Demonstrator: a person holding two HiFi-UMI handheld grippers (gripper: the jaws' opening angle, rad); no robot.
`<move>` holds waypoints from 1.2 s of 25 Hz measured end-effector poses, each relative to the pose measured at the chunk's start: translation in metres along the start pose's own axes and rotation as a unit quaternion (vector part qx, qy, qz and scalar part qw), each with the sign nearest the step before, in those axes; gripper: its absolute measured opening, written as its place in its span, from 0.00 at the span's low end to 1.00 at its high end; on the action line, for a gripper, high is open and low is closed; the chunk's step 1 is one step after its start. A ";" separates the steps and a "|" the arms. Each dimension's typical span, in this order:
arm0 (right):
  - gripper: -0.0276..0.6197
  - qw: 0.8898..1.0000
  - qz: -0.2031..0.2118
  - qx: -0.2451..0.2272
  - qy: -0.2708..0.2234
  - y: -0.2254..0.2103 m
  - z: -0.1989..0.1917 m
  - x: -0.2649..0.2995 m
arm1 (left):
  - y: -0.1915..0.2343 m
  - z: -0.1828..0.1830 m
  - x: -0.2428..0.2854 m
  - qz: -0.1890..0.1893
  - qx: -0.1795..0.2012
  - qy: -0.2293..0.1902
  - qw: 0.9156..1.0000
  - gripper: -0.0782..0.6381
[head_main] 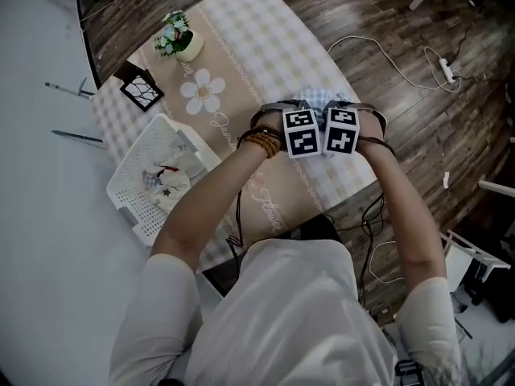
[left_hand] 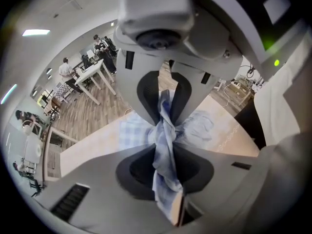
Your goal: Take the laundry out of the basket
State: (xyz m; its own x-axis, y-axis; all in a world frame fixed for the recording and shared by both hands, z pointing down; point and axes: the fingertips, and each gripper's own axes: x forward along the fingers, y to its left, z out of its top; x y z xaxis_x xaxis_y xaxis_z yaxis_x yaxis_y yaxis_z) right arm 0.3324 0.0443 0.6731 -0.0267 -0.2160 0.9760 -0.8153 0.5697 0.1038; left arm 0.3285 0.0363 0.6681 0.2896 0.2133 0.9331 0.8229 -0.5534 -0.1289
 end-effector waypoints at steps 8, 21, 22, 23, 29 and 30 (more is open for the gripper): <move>0.19 1.000 0.025 0.011 -0.003 0.008 -0.021 0.069 | -0.011 -0.019 0.071 -0.025 -0.005 0.014 1.000 0.26; 0.20 1.000 0.022 -0.002 -0.010 0.017 -0.019 0.106 | -0.021 -0.041 0.110 -0.025 -0.004 0.026 0.999 0.27; 0.22 1.000 0.016 0.002 -0.012 0.014 -0.020 0.104 | -0.017 -0.040 0.107 -0.016 -0.010 0.024 1.000 0.29; 0.24 1.000 0.010 0.008 -0.015 0.012 -0.020 0.101 | -0.014 -0.039 0.104 -0.005 -0.019 0.022 1.000 0.31; 0.32 0.996 -0.029 0.060 -0.053 -0.004 -0.016 0.055 | 0.000 -0.038 0.058 0.050 -0.074 -0.002 0.996 0.36; 0.32 0.995 -0.037 0.070 -0.063 -0.008 -0.014 0.043 | 0.002 -0.038 0.048 0.060 -0.083 -0.009 0.995 0.36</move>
State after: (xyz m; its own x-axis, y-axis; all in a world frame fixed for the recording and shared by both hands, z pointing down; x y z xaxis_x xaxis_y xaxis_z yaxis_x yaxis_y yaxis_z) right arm 0.3458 0.0409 0.7169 -0.0287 -0.3563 0.9339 -0.8898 0.4348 0.1385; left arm 0.3256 0.0149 0.7248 0.3913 0.1506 0.9079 0.6902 -0.7005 -0.1812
